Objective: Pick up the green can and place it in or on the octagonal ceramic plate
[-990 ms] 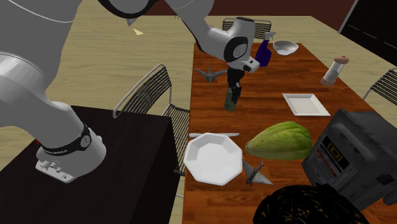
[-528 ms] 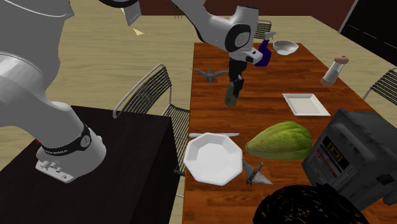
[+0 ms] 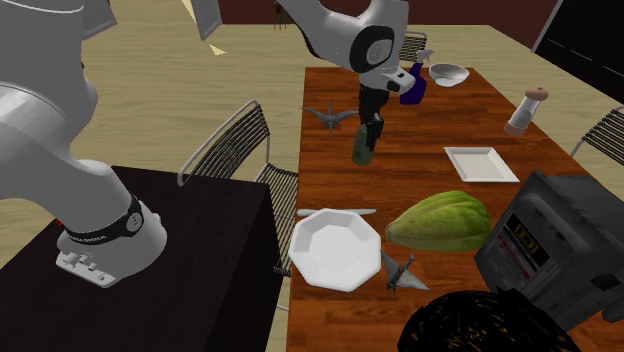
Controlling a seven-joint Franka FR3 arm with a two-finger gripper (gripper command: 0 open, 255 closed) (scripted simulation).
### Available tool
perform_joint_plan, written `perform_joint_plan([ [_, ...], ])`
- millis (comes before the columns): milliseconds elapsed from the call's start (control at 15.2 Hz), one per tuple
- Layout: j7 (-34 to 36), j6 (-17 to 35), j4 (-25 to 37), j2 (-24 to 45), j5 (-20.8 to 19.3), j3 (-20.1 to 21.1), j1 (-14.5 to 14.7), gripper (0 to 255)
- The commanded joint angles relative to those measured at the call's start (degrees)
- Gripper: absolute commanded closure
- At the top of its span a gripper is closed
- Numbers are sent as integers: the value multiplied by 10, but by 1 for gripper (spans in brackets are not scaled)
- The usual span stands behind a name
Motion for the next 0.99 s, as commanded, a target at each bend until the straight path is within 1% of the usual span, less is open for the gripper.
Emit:
perform_joint_plan([
  [0,-18,18,-52,-36,10,5,-26,255],
  [462,-103,68,-200,-144,53,15,-112,255],
  [924,-222,98,-315,-243,114,10,-189,255],
])
